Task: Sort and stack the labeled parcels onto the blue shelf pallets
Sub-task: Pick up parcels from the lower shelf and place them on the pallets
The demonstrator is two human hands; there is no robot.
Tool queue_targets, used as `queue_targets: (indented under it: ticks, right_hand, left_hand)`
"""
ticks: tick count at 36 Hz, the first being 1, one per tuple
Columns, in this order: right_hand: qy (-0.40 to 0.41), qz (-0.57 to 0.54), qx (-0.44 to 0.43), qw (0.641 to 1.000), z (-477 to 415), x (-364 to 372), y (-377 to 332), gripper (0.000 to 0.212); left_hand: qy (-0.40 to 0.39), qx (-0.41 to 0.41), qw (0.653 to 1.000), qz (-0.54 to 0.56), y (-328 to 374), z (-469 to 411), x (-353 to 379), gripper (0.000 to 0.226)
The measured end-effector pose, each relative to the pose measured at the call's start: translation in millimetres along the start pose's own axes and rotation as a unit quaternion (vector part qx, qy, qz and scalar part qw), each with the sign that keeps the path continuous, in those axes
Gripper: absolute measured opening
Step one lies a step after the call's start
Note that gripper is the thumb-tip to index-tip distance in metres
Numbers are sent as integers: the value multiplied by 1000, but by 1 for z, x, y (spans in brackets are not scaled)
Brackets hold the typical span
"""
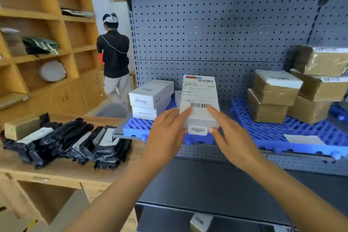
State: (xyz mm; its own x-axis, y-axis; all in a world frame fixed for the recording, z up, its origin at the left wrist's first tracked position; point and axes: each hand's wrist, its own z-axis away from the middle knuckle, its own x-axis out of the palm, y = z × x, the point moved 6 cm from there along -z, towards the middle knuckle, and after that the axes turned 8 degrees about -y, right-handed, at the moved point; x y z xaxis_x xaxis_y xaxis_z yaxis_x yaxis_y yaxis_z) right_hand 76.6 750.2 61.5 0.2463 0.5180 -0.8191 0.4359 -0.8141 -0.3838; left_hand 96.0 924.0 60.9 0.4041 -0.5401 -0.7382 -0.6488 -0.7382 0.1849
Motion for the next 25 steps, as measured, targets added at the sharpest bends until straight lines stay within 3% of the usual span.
queue_targets:
  ticks: [12,25]
  right_hand:
    - [-67,-12,-9,998,-97,23,58,55]
    - [-102,-12,-9,995,-119,37,75,54]
  left_hand:
    - [-40,-64,997,4,-52,-65,49,57]
    - [-54,-113,991,43,-72,-77,63,62]
